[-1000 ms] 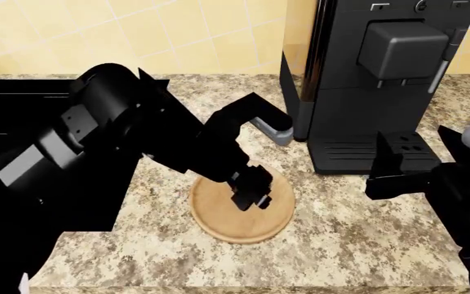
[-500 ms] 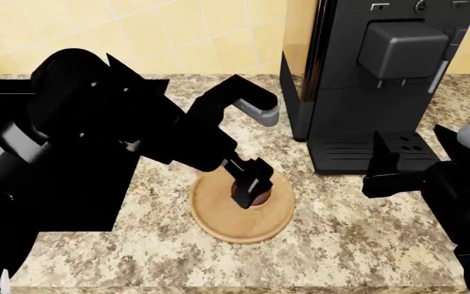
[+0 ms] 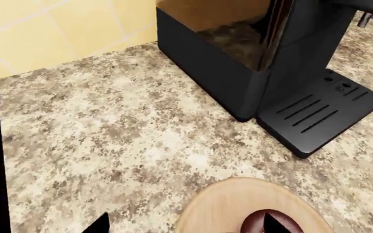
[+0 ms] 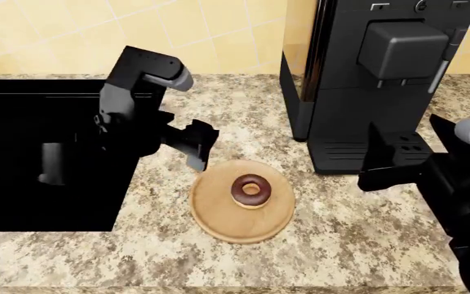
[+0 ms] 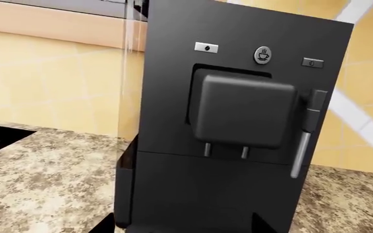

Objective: Place the pastries on the plates.

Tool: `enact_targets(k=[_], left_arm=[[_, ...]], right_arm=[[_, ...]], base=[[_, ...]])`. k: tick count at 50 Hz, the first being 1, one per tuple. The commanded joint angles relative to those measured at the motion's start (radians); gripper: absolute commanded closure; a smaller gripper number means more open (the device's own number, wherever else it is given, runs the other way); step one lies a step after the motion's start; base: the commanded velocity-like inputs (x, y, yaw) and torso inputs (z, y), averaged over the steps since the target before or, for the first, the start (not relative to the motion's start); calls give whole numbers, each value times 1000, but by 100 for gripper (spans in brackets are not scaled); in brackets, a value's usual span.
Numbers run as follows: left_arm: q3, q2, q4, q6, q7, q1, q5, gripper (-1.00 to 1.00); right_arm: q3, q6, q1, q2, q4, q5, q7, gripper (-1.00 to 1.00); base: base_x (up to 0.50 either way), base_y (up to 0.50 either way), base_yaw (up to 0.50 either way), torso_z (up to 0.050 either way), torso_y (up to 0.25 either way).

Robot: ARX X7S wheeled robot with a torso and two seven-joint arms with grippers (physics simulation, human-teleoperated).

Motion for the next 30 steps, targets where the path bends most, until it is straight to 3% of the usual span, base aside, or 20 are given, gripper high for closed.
enact_targets(k=[1, 11, 30], left_arm=[[-137, -130, 208, 253, -143, 188, 148, -100], [-177, -194, 332, 331, -189, 279, 201, -100], [-240, -267, 410, 360, -252, 366, 119, -100]], right_arm=[[19, 21, 25, 4, -15, -2, 10, -100], [22, 38, 34, 11, -24, 8, 21, -100], [9, 15, 34, 21, -34, 0, 37, -100]], base=[[0, 0, 0, 0, 0], [0, 0, 0, 0, 0], [-4, 80, 0, 0, 0]])
